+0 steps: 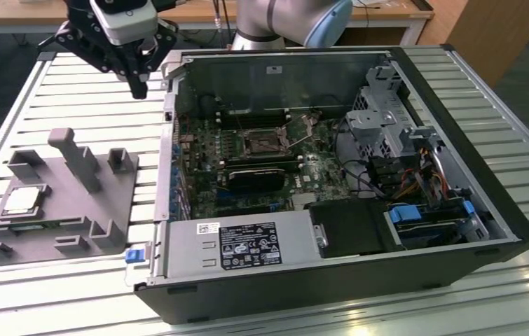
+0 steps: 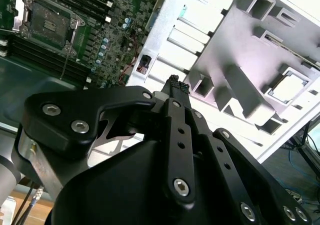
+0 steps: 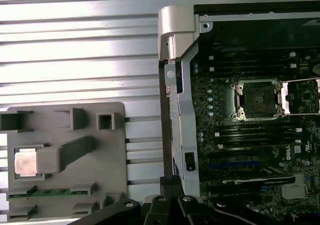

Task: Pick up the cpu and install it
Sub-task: 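Reach for the cpu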

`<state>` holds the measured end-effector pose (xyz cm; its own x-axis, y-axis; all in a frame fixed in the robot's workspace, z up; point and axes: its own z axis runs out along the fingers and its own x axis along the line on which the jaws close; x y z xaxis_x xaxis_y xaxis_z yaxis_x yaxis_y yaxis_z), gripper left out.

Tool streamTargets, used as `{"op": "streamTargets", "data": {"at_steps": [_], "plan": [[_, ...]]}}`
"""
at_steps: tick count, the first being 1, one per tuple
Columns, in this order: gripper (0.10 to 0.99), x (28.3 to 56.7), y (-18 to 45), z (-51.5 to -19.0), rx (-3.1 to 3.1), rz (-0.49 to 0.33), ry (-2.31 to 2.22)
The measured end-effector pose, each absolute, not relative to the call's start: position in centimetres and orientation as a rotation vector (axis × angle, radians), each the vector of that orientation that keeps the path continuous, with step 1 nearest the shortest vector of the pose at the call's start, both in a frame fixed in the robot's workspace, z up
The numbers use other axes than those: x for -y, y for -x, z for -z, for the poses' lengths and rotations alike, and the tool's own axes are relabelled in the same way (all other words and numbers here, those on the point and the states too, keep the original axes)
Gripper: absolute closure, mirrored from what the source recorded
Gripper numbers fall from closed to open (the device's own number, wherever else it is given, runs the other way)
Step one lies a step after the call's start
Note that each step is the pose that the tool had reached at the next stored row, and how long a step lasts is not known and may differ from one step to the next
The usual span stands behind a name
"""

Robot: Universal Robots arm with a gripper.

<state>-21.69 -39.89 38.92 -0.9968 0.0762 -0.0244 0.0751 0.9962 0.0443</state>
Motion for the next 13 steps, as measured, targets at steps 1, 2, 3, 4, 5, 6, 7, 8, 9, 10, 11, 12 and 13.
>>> {"op": "streamTargets", "data": {"at_steps": [1, 2, 3, 4, 5, 6, 7, 8, 9, 10, 11, 12, 13], "plan": [[0.98, 39.9, 21.74, -38.91, -3.113, -0.068, -0.118], [0.98, 39.89, 21.78, -38.91, -3.112, -0.068, -0.118], [0.98, 39.89, 21.83, -38.9, -3.112, -0.068, -0.118], [0.98, 39.89, 21.88, -38.9, -3.112, -0.068, -0.118], [0.98, 39.89, 21.93, -38.9, -3.113, -0.068, -0.118], [0.98, 39.9, 21.99, -38.9, -3.112, -0.068, -0.118], [0.98, 39.89, 22.05, -38.9, -3.113, -0.068, -0.118], [0.98, 39.89, 22.12, -38.89, -3.113, -0.068, -0.118], [0.98, 39.89, 22.19, -38.89, -3.112, -0.068, -0.118], [0.98, 39.9, 22.26, -38.88, -3.112, -0.068, -0.118], [0.98, 39.89, 22.34, -38.88, -3.113, -0.068, -0.118], [0.98, 39.9, 22.43, -38.87, -3.112, -0.068, -0.118], [0.98, 39.89, 22.53, -38.86, -3.113, -0.068, -0.118]]}}
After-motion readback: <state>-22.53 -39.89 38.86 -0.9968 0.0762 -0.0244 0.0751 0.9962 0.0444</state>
